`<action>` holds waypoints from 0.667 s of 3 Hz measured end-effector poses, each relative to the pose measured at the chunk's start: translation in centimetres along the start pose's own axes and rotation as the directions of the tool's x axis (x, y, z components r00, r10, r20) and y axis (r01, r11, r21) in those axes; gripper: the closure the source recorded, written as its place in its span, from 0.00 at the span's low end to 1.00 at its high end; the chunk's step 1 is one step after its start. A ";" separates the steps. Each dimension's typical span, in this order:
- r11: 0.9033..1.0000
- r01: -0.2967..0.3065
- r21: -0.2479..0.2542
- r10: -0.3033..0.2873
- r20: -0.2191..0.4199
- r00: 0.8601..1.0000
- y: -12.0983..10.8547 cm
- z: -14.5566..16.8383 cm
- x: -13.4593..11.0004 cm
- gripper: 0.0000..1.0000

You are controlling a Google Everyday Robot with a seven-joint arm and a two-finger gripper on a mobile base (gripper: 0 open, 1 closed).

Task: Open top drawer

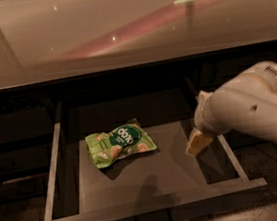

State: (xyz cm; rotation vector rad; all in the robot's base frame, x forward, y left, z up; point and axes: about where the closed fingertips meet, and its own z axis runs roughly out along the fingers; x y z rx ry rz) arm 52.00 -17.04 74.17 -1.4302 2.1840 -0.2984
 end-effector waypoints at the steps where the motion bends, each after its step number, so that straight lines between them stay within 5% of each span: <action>1: 0.999 -0.018 0.034 0.017 0.029 0.999 -1.8 -4.2 -1.5 0.00; 2: 0.999 -0.019 0.036 0.018 0.031 0.999 -1.9 -4.3 -1.6 0.00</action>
Offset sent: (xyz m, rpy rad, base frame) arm -0.0021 0.0021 0.0412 0.0190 -0.0350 -0.0095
